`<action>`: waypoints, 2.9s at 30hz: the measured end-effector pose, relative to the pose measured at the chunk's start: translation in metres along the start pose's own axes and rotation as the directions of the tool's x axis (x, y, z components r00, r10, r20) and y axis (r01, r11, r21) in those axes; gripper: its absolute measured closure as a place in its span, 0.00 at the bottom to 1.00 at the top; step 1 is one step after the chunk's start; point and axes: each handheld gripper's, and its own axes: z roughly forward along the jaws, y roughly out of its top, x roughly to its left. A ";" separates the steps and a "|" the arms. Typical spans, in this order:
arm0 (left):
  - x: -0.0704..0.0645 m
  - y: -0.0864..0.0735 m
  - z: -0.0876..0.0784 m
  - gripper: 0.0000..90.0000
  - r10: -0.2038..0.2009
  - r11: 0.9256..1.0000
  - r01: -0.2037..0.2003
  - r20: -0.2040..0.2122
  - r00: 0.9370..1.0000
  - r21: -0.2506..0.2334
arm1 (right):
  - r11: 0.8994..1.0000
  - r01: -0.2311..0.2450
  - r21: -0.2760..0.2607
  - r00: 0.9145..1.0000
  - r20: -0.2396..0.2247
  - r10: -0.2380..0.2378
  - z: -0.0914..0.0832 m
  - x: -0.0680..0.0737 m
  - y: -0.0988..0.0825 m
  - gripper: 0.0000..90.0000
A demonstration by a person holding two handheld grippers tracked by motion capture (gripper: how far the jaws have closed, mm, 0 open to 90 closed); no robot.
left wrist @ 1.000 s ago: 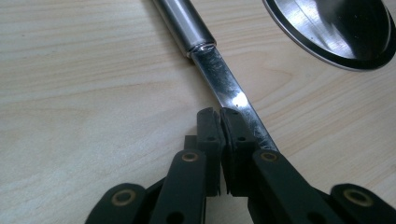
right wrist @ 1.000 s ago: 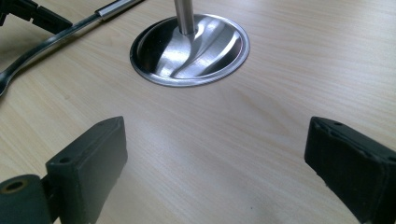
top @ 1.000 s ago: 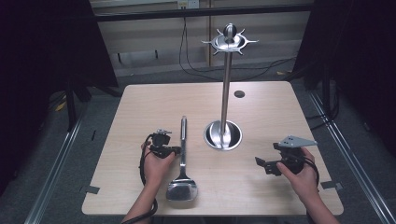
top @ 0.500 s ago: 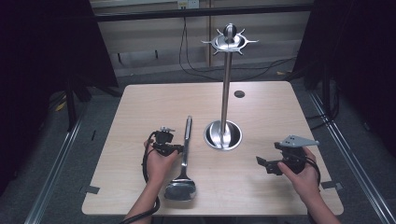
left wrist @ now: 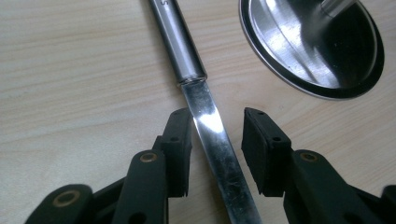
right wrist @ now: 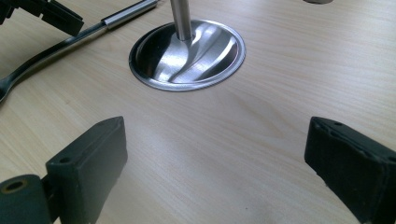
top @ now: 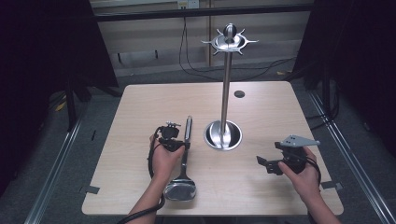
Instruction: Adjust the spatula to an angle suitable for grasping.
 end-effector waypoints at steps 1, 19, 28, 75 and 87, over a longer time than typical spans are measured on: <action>-0.002 0.001 0.002 0.67 0.017 1.000 -0.017 -0.024 1.000 0.012 | 1.000 0.000 0.000 1.000 0.000 0.000 0.000 0.000 0.000 0.06; -0.011 0.001 0.010 0.79 -0.039 0.993 0.051 -0.114 0.993 0.107 | 1.000 0.008 0.002 1.000 0.004 -0.008 0.000 0.000 0.000 0.06; -0.007 0.006 0.010 0.84 -0.032 0.989 0.049 -0.123 0.992 0.139 | 1.000 -0.003 0.004 1.000 -0.002 0.003 0.000 -0.001 0.000 0.06; 0.009 0.002 -0.102 0.87 0.101 0.902 0.001 0.213 0.972 -0.432 | 1.000 -0.019 -0.017 1.000 -0.010 0.019 0.002 0.001 -0.001 0.06; 0.007 0.004 -0.118 0.99 0.160 0.860 0.032 0.327 0.931 -0.510 | 1.000 -0.013 -0.025 1.000 -0.016 0.013 0.002 0.001 0.000 0.06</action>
